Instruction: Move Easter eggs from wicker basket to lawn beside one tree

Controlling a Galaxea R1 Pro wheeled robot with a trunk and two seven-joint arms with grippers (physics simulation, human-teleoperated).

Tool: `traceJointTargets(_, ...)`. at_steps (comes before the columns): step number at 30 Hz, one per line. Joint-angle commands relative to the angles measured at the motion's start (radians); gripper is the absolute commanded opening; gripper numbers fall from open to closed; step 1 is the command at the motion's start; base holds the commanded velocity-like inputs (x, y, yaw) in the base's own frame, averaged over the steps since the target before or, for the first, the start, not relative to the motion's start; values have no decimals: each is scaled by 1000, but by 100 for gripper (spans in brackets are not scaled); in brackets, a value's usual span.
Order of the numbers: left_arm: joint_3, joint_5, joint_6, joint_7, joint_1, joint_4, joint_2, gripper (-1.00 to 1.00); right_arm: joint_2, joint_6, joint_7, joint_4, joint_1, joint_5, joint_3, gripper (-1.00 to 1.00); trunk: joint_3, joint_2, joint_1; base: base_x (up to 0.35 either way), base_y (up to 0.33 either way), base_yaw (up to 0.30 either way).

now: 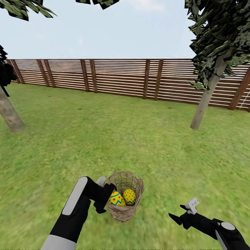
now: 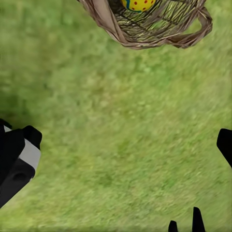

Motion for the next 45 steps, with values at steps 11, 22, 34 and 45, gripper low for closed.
traceJointTargets(11, 1, -1, 6, 6, -1, 52, 0, 100, 2, 6, 4, -1, -1, 6, -2, 100, -17, -1, 0, 68, -81, 0)
traceJointTargets(22, -1, -10, -20, 7, -1, 71, 0, 100, 2, 5, 4, -2, -1, 6, -2, 100, -32, -1, 0, 103, -134, 0)
traceJointTargets(34, 12, -11, -33, 8, -1, 69, 0, 100, 2, 5, -15, 0, -1, 8, 0, 100, -50, -1, 0, 161, -72, 0)
traceJointTargets(45, 31, -8, -67, 5, -1, 123, 0, 100, 3, 6, -16, 1, -1, 9, 0, 100, -66, -1, 0, 81, 0, 0)
